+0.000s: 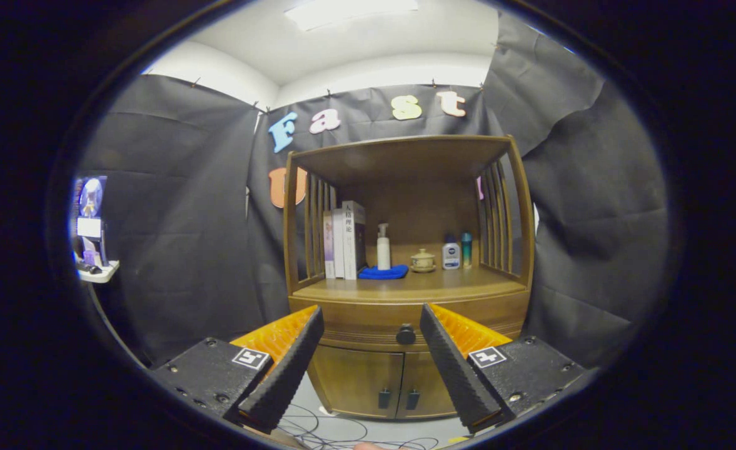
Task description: Pull open the drawer, take out the items inside it, and place them on the countertop above the cabinet.
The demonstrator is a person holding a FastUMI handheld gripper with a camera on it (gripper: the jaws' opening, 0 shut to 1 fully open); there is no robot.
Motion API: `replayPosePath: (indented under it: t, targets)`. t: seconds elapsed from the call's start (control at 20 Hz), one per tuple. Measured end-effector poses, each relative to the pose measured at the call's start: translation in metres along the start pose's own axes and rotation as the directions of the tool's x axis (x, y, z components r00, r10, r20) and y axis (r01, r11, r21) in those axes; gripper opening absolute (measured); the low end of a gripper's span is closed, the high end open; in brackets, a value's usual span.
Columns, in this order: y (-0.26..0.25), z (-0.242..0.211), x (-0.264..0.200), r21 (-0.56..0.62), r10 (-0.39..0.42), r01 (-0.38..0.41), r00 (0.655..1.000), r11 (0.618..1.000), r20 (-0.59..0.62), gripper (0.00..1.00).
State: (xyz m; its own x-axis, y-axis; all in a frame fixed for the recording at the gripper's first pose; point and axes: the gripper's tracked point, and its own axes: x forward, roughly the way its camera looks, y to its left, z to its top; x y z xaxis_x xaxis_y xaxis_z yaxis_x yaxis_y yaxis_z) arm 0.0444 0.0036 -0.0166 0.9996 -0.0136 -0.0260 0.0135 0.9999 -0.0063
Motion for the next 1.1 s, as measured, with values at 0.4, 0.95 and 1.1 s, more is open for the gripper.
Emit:
replayPosePath:
  t: [0.4,0.95,1.1]
  targets:
    - [-0.018,-0.04,0.057,-0.008,-0.036,0.036,0.998,0.999,-0.055,1.0]
    - [-0.055,-0.115,0.185,-0.066,-0.12,0.11,0.975,0.992,-0.188,0.86]
    - [-0.063,-0.131,0.205,-0.065,-0.145,0.134,0.966,0.989,-0.216,0.75]
